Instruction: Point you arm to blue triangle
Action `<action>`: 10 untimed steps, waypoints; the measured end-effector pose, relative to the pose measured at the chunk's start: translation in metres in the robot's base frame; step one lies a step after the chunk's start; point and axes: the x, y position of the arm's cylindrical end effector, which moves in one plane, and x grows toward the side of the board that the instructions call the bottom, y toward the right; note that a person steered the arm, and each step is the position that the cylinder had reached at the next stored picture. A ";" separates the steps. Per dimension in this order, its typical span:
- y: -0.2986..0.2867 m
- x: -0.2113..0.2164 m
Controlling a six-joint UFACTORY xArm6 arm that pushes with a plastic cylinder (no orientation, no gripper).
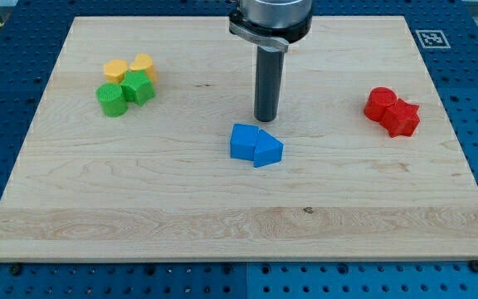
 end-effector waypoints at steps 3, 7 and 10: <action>-0.057 -0.001; -0.107 0.043; -0.080 0.130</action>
